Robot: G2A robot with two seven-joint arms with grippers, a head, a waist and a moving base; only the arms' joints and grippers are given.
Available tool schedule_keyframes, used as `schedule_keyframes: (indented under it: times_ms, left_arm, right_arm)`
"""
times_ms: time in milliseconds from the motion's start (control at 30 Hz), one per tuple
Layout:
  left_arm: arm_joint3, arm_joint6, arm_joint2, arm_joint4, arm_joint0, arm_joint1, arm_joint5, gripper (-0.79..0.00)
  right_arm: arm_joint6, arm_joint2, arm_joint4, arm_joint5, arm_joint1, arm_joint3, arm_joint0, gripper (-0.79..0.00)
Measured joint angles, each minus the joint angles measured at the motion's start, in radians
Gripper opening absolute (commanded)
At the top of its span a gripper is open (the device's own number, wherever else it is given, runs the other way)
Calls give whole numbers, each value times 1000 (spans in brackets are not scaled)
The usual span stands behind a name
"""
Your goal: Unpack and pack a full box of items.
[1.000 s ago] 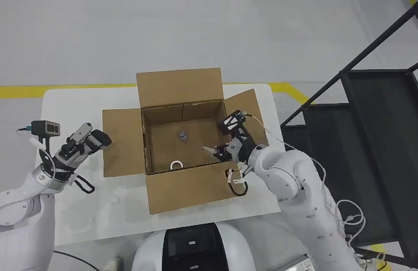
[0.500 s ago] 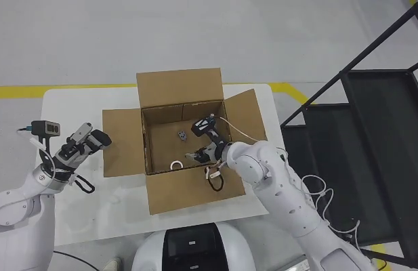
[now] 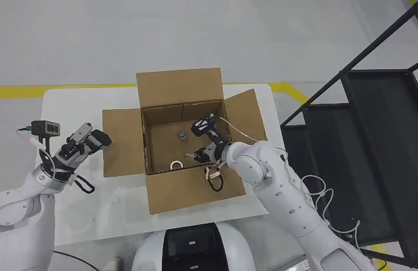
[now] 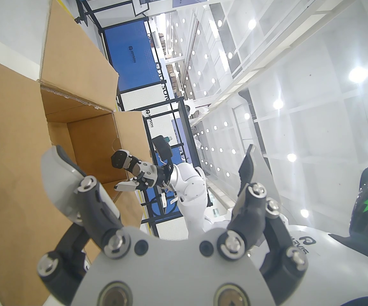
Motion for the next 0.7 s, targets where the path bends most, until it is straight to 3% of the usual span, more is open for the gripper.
schedule_keyframes:
  times_ms: [167, 233, 333, 567, 700]
  left_arm:
    - [0, 0, 0, 0, 0, 0, 0, 0]
    - [0, 0, 0, 0, 0, 0, 0, 0]
    - [0, 0, 0, 0, 0, 0, 0, 0]
    - [0, 0, 0, 0, 0, 0, 0, 0]
    - [0, 0, 0, 0, 0, 0, 0, 0]
  right_arm:
    - [35, -113, 7, -30, -32, 133, 175, -18]
    - [53, -160, -2, -25, -48, 206, 245, -354]
    - [70, -238, -12, -5, -79, 328, 348, -456]
    - [22, -382, -10, 31, -153, 584, 491, -570]
    - [-8, -432, -11, 49, -189, 700, 531, -551]
